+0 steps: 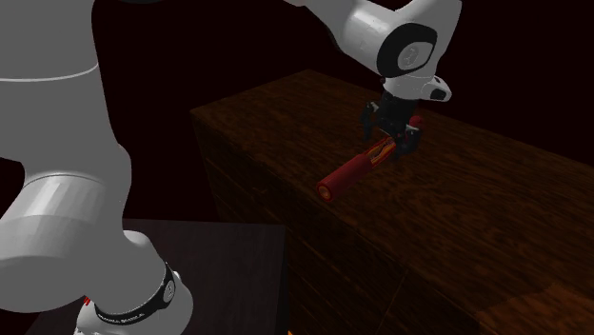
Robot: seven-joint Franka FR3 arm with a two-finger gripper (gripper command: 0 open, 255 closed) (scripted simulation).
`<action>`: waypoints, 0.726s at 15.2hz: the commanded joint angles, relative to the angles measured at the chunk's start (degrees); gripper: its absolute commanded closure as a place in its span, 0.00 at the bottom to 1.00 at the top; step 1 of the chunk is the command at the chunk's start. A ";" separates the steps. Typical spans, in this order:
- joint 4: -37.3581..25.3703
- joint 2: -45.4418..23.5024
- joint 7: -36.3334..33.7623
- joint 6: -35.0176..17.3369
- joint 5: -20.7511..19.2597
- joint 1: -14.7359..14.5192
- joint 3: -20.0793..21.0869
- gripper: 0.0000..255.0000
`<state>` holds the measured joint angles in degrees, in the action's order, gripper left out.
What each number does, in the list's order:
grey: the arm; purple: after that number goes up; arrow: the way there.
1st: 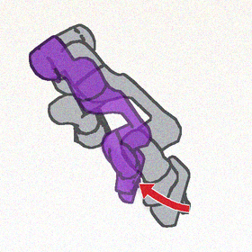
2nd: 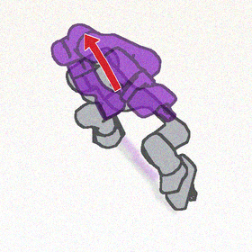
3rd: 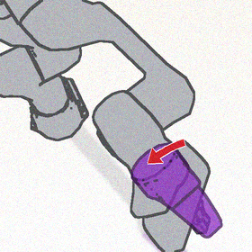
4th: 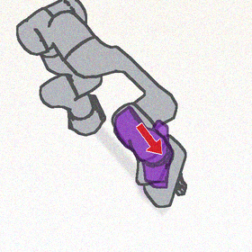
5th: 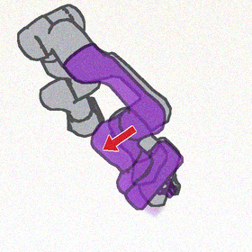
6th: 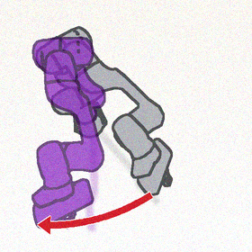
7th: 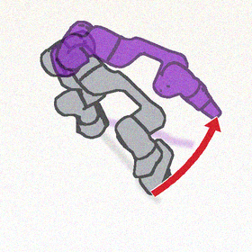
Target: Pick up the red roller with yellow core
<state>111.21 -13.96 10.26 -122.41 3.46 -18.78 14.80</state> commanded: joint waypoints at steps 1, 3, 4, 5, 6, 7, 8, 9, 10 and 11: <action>0.59 -0.49 0.02 -1.09 -0.09 -0.04 -0.03 0.00; 0.51 -0.57 -0.04 -1.10 -0.12 -0.08 -0.02 1.00; 0.49 -0.55 -0.04 -1.05 -0.11 -0.08 -0.01 1.00; 0.49 -0.54 -0.04 -1.05 -0.11 -0.08 -0.02 1.00; 0.50 -0.53 -0.03 -1.04 -0.11 -0.07 -0.02 1.00; 0.51 -0.52 -0.03 -1.04 -0.10 -0.07 -0.02 1.00; 0.50 -0.52 -0.01 -1.04 -0.10 -0.06 -0.02 1.00; 0.52 -0.50 -0.01 -1.04 -0.10 -0.06 -0.02 1.00; 0.50 -0.50 -0.01 -1.02 -0.10 -0.06 -0.02 1.00; 0.50 -0.50 0.00 -1.02 -0.10 -0.05 -0.02 1.00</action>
<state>111.69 -14.44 10.29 -123.43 3.34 -18.85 14.79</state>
